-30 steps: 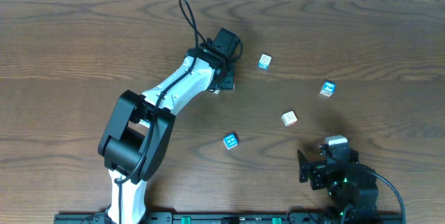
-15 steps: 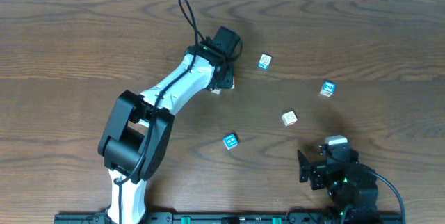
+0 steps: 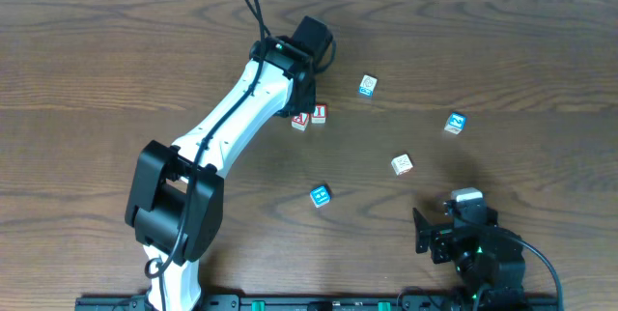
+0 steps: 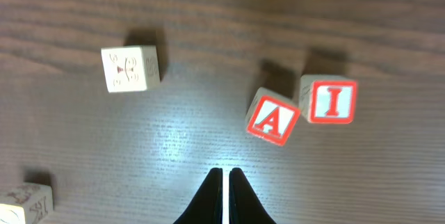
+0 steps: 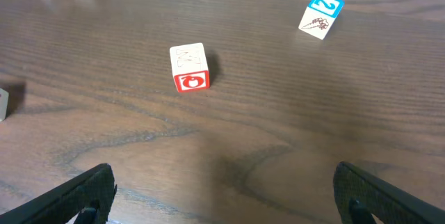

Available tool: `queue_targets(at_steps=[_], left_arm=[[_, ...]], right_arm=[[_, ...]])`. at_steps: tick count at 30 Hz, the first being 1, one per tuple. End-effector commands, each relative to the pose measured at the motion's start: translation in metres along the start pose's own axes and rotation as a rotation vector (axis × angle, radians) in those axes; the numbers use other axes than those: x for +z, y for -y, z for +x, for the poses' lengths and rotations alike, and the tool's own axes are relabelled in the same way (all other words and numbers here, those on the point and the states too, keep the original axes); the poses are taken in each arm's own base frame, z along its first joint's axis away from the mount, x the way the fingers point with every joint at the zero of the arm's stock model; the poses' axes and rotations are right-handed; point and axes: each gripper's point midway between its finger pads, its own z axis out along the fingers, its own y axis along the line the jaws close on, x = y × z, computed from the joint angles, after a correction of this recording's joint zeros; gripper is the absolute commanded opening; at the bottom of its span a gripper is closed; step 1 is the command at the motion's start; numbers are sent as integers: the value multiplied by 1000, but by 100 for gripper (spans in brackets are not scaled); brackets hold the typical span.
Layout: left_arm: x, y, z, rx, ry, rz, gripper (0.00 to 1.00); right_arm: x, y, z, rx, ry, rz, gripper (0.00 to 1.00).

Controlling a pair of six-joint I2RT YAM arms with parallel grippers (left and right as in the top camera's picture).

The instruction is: Spell out Ai2

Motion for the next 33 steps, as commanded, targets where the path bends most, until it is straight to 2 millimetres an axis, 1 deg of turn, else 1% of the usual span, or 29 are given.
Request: queue_targets(at_steps=[1,3,6,14,17,20,24,28,33], left_arm=[[9,1,24,9,-41,-16,6],[18,8,39,25,-59,4,6],[28,14,51,24,-51,24,6],[50,13,57,-3,-13,57,6],[57,19,63,-5,-21,99,6],[59,24,60,-10,-7,125,6],[58,29,50,-15,33,148,6],[60,30,44,-18,60,147,6],[65,33,41,3,71,150,6]], right_arm=[[2,0,2,3,-3,0,99],[2,0,2,3,-2,0,99],[2,0,2,3,-2,0,99],[2,0,2,3,-2,0,99],[2,0,2,3,-2,0,99],[2,0,2,3,-2,0,99],[2,0,2,3,-2,0,99],[2,0,2,3,-2,0,99],[2,0,2,3,-2,0,99]])
